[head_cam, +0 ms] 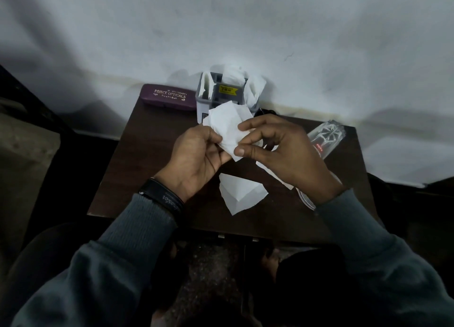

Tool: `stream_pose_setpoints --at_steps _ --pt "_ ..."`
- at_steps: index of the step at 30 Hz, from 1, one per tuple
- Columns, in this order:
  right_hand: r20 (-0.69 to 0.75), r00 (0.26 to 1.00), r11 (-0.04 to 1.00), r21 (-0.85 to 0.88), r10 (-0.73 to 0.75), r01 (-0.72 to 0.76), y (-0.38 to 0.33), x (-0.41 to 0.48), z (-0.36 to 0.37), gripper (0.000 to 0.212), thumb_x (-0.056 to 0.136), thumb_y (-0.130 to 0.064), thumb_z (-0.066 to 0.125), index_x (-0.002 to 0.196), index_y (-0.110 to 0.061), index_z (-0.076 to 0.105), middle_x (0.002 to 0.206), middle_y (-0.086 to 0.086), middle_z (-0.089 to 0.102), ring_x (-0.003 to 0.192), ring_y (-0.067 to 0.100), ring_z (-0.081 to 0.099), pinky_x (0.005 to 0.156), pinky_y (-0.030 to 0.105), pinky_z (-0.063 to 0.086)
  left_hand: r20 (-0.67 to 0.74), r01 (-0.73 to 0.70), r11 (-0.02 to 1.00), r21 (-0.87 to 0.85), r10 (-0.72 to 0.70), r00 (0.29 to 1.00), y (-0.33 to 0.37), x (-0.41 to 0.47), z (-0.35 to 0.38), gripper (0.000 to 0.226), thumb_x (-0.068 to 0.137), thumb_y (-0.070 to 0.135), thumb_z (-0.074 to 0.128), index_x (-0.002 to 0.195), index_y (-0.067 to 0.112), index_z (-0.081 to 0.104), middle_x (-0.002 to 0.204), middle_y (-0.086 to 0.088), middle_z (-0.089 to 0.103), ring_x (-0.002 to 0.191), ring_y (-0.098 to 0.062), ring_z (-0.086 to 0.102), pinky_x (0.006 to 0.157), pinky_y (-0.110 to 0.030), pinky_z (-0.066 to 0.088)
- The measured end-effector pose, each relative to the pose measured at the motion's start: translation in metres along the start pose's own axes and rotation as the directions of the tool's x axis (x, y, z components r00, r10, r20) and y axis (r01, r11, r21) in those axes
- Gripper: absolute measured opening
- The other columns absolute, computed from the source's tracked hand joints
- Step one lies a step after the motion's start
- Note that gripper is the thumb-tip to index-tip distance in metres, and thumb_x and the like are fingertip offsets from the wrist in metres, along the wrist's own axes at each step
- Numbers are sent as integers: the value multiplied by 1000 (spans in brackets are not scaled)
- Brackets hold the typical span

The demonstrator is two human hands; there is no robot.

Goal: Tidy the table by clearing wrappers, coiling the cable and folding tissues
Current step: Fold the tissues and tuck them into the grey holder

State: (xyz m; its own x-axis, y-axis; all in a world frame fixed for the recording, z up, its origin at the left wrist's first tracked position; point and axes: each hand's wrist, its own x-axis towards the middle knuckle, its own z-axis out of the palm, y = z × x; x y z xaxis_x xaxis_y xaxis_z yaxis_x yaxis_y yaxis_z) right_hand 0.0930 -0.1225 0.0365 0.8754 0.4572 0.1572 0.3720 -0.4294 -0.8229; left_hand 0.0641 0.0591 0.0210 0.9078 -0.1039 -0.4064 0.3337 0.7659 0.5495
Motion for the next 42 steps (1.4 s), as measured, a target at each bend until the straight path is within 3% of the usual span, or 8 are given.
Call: stream_pose_setpoints --at_steps 4,9,15,19,25,28,35,42 --pt "-80 993 984 161 85 -72 -5 3 1 6 82 -17 84 86 -19 80 109 -3 76 101 7 71 76 14 50 -38 -7 1000 -13 6 999 0 -2 4 54 91 -11 28 139 -2 52 134 -22 66 121 -36 67 84 -44 63" --pt "-199 868 812 493 455 -312 -13 4 -4 14 93 -27 74 91 -14 78 80 -8 77 68 3 67 60 19 49 -70 -18 998 -52 15 997 1 -2 6 52 91 -12 30 134 0 57 132 -17 69 121 -33 67 82 -43 64" --pt "3 669 506 652 743 -565 -1 6 -4 33 92 -47 71 113 -21 72 117 2 77 99 22 76 72 31 53 -80 -32 999 -25 30 996 0 0 3 56 90 -11 30 140 1 53 134 -15 68 123 -33 66 92 -48 60" --pt "162 727 424 720 667 -549 -6 7 -8 50 87 -57 69 124 -24 68 118 -2 75 108 21 73 90 41 59 -10 -5 999 32 6 1000 2 -4 5 50 95 2 32 139 3 54 137 -16 66 127 -35 63 97 -51 57" --pt "92 829 588 662 552 -465 -5 8 -3 46 88 -7 78 131 -6 65 122 8 75 112 26 73 93 46 61 -68 -94 968 231 112 991 0 -6 12 40 91 4 70 131 0 64 124 -15 73 113 -31 72 89 -45 62" --pt "37 843 677 577 537 -457 -3 8 -1 50 84 -5 81 131 -6 65 120 8 76 109 25 74 93 49 60 -109 -142 940 311 183 977 -1 -7 9 42 86 -2 74 127 -1 66 120 -14 75 109 -29 74 86 -42 63" --pt "115 866 510 768 487 -388 -13 8 5 44 86 4 74 129 1 63 120 14 75 111 26 74 94 41 61 122 20 1000 21 -22 992 2 -18 15 29 96 4 59 124 4 66 126 -17 72 118 -31 69 97 -44 58" --pt "-30 912 799 495 408 -341 -11 6 9 31 95 -14 72 125 -9 69 114 5 78 105 20 75 92 39 61 74 14 991 132 -24 997 2 -13 12 40 97 4 60 137 1 60 133 -20 68 120 -33 68 97 -45 58"
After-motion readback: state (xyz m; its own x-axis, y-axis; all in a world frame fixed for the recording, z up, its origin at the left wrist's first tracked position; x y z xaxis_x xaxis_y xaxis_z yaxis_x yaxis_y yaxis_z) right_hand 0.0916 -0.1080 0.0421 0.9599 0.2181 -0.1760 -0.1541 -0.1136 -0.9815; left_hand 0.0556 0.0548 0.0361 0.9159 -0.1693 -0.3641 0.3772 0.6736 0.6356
